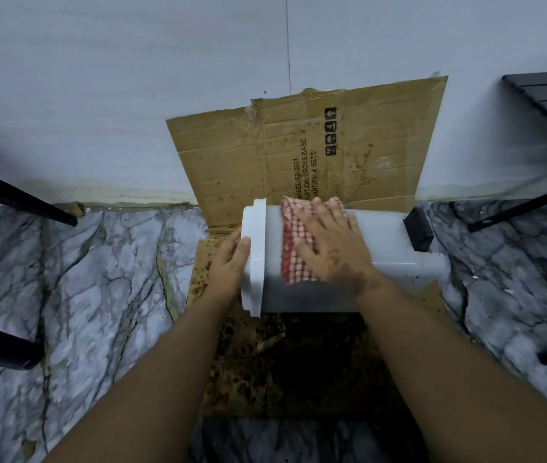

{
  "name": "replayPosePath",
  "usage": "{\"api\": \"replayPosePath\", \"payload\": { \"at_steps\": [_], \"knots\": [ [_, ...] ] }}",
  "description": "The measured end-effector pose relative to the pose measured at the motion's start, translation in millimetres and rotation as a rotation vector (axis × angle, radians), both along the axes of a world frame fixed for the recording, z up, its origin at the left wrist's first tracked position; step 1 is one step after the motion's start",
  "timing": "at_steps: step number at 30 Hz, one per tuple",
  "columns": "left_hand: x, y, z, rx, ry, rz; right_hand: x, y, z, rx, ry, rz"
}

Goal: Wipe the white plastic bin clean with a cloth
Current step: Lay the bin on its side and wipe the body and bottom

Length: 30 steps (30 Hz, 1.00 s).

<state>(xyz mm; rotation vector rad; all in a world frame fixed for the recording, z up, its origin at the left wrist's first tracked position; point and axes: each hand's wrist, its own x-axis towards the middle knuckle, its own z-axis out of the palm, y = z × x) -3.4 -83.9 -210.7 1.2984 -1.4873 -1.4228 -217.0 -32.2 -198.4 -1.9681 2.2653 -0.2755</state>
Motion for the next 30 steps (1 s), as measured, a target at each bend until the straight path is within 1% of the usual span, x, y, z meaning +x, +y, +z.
{"api": "replayPosePath", "payload": {
  "at_steps": [4, 7, 10, 12, 15, 20, 26, 30],
  "knots": [
    [0, 0, 0, -0.002, 0.006, 0.012, -42, 19, -3, -0.011, 0.052, -0.177],
    [1, -1, -4, -0.010, 0.006, 0.015, -29, 17, 2, 0.007, 0.029, -0.244],
    [0, -1, -5, -0.018, -0.010, 0.032, 18, -3, 8, -0.001, -0.020, -0.139],
    [0, -1, -6, -0.016, -0.008, 0.035, 50, -15, 11, -0.026, 0.005, -0.046],
    [0, 0, -5, -0.018, -0.013, 0.041, 69, -22, 11, -0.037, 0.048, 0.008],
    [-4, 4, 2, -0.023, -0.036, 0.059, 27, 0, 6, -0.026, 0.032, 0.095],
    [-5, 3, 1, -0.035, -0.041, 0.051, -66, 46, -4, -0.008, 0.050, -0.070],
    [-6, 6, 0, -0.036, -0.027, 0.038, -79, 62, -6, -0.028, 0.047, -0.080]
  ]
}}
